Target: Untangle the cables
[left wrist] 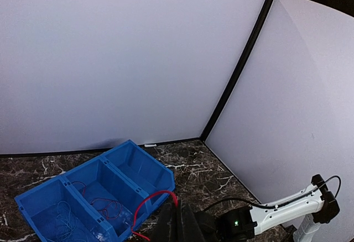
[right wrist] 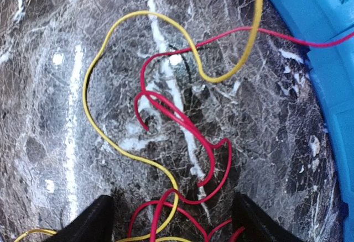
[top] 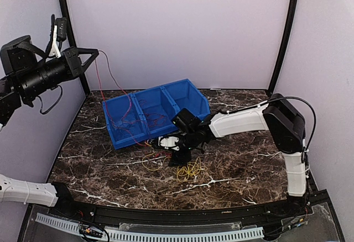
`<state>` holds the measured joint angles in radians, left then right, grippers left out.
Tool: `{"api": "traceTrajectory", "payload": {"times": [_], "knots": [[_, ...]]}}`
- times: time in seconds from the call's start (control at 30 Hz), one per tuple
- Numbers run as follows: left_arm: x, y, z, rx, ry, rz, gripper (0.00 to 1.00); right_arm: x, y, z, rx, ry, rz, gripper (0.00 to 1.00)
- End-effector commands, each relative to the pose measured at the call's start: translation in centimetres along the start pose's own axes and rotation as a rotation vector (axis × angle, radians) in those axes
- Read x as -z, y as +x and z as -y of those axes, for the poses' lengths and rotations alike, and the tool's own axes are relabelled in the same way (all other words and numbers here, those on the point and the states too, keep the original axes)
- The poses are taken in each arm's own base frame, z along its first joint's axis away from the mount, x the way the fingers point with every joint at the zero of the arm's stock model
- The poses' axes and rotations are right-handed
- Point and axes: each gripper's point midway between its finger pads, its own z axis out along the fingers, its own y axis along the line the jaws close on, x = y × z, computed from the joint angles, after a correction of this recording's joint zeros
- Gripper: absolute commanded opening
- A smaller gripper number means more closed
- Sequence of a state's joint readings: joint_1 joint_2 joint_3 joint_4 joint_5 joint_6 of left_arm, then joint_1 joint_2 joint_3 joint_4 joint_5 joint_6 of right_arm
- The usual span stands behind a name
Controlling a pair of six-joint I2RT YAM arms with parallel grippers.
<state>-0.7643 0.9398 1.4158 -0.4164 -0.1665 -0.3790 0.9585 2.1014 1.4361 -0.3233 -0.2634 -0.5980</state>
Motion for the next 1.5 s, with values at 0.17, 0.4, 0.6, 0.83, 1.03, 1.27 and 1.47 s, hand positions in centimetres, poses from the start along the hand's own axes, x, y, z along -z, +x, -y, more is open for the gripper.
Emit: {"api": "traceTrajectory", "payload": {"times": [0.17,0.4,0.6,0.83,1.03,1.27,1.47], "knots": [[0.5,-4.0,1.3,-0.04,0.017,0.082,0.0,-0.2,4.2,-1.4,-0.063,-0.048,-0.104,0.0],[0.6,-11.4,3.8,-0.132,0.019,0.191,0.0,3.5,13.4,-1.1,-0.163,-0.001,-0.213,0.0],[5.4,-19.3,4.0,-0.166,-0.052,0.412,0.0,6.2,18.7,0.0,-0.285,0.055,-0.235,0.0],[4.0,-19.4,4.8,-0.174,-0.023,0.406,0.0,6.3,19.6,0.6,-0.335,0.064,-0.241,0.0],[8.6,-23.8,3.9,-0.193,-0.111,0.557,0.0,5.3,20.7,-0.2,-0.356,0.028,-0.276,0.0],[10.7,-24.9,3.0,-0.198,-0.166,0.616,0.0,6.5,19.7,0.5,-0.347,0.062,-0.252,0.0],[17.0,-27.8,1.9,-0.15,-0.209,0.777,0.0,5.3,21.8,0.0,-0.375,0.043,-0.311,0.0]]}}
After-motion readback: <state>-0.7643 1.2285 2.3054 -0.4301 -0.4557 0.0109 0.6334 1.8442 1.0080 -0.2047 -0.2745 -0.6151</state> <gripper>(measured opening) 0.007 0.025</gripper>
